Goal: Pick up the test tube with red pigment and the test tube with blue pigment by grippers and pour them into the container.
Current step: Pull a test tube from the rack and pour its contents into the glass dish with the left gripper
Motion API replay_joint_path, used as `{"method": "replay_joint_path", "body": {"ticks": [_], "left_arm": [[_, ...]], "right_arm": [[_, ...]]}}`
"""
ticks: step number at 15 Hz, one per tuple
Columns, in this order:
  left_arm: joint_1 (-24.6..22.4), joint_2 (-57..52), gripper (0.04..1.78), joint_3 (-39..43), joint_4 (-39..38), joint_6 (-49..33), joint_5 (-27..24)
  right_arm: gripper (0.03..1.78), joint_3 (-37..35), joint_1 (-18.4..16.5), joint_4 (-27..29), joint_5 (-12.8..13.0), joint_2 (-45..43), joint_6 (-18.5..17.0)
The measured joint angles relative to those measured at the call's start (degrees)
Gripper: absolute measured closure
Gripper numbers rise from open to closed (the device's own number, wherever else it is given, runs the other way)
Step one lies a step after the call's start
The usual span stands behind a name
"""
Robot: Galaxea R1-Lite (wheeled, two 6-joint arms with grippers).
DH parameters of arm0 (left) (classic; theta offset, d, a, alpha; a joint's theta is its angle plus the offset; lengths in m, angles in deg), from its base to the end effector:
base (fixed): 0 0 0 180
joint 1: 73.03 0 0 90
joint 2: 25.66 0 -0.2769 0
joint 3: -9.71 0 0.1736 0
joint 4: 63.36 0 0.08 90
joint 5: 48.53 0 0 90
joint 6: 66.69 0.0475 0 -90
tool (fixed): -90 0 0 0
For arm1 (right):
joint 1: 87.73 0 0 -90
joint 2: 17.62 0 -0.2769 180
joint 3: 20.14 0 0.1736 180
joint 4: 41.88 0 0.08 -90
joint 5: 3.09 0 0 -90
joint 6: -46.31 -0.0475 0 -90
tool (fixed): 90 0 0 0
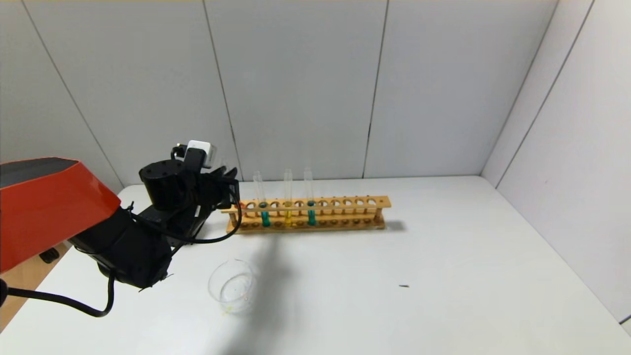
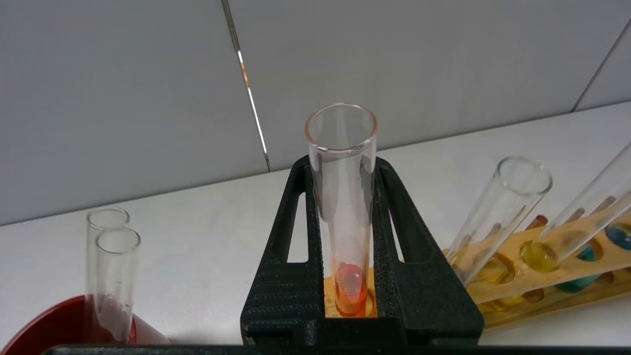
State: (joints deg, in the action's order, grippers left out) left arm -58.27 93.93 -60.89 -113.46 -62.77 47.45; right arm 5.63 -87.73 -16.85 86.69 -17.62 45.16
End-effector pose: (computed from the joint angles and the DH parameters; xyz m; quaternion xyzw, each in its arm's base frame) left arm 0.3667 -0.0915 0.1123 0.0324 -0.0121 -0.0762 0.9965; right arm 0.0069 0.0002 0.0771 0.0100 -0.0064 0.0020 0.9999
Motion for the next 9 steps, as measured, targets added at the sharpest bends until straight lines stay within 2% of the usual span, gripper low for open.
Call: {"method": "replay_joint_path", "body": {"ticks": [9], "left_arm": [[0.1,-4.3,1.5,-5.5,8.4,1.0,3.1]], "right_arm": [[0.1,0.0,0.0,0.0,0.0,0.0,0.0]]}}
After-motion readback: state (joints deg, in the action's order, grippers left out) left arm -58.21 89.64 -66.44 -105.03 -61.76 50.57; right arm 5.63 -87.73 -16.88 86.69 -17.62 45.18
